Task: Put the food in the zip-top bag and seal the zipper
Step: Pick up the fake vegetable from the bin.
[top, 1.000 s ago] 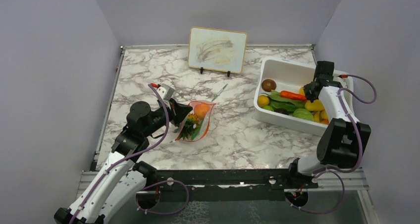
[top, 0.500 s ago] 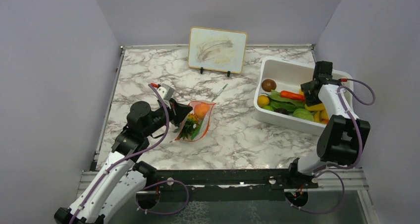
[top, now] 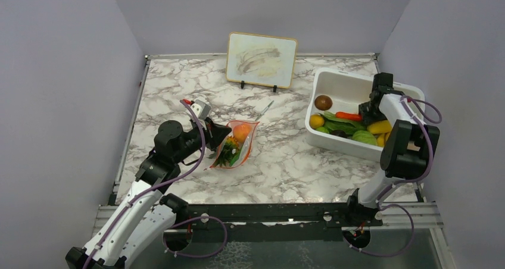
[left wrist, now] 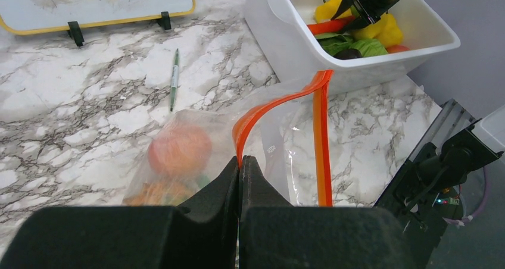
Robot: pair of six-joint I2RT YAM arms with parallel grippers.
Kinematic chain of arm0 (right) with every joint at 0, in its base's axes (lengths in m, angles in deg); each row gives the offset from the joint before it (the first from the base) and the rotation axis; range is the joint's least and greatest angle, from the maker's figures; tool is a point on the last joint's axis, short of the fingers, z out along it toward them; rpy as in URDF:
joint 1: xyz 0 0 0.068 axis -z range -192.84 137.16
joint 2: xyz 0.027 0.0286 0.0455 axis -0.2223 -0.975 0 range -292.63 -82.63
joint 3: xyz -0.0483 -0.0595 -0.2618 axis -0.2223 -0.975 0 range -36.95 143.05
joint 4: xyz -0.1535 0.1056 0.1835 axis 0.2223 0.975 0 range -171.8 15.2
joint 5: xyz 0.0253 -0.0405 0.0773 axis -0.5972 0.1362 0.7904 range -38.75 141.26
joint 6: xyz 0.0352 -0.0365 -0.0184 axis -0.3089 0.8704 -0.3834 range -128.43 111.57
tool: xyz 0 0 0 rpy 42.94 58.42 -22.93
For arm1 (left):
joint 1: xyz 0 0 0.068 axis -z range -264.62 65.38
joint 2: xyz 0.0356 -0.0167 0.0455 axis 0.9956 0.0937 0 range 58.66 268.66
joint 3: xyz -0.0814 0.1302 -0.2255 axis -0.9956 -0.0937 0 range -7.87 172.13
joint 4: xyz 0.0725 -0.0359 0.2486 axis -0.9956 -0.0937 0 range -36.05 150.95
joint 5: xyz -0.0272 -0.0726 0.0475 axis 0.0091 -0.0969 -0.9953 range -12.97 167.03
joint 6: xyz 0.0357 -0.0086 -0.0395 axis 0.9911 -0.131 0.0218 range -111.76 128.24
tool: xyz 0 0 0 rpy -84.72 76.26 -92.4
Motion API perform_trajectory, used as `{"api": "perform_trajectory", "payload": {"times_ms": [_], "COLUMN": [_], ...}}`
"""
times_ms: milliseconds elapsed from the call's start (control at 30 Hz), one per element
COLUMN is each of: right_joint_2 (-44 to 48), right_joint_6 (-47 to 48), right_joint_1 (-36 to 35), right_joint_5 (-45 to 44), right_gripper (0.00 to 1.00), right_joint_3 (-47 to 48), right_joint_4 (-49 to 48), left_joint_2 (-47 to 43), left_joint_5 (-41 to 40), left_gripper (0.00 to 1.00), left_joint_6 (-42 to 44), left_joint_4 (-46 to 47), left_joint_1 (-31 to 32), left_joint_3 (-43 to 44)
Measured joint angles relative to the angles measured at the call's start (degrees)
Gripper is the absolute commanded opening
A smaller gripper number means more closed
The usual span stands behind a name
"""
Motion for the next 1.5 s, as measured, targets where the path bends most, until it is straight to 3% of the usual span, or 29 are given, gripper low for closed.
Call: {"api": "perform_trajectory", "payload": {"times_ms": [100,167,700,1000,1233,1500], "right_joint_2": [0.24,0.63,15.26,27.17,34.36,41.59], "right_joint_6": [-0.59,-0.44,12.2,24.37,34.29,43.65], "right_joint_1": [-0.02,0.0,0.0,0.0,-1.01,-3.52], "right_joint_5": [-0.02,-0.04,0.02,3.32,10.69,26.29], "right_gripper": [0.05,0.01,0.01,0.01,0.01,0.01], "right_joint_3": [0.07,0.04,-3.72,-11.98,-12.26,-13.42], "right_joint_4": [-0.28,-0.39,-9.22,-19.41,-28.0,-35.95], "left_joint_2": [0.13,0.17,0.39,1.09,1.55,1.9], "left_joint_5": [-0.07,-0.07,-0.04,-0.04,-0.04,-0.04], "left_gripper": [0.0,0.0,0.0,0.0,0.0,0.0], "left_joint_6": [0.07,0.09,0.07,0.04,0.04,-0.17], "left_joint_4": [0.02,0.02,0.02,0.04,0.04,0.04], "left_joint_1": [0.0,0.0,0.0,0.0,0.0,0.0], "left_joint_3": [0.0,0.0,0.0,0.0,0.0,0.0]}}
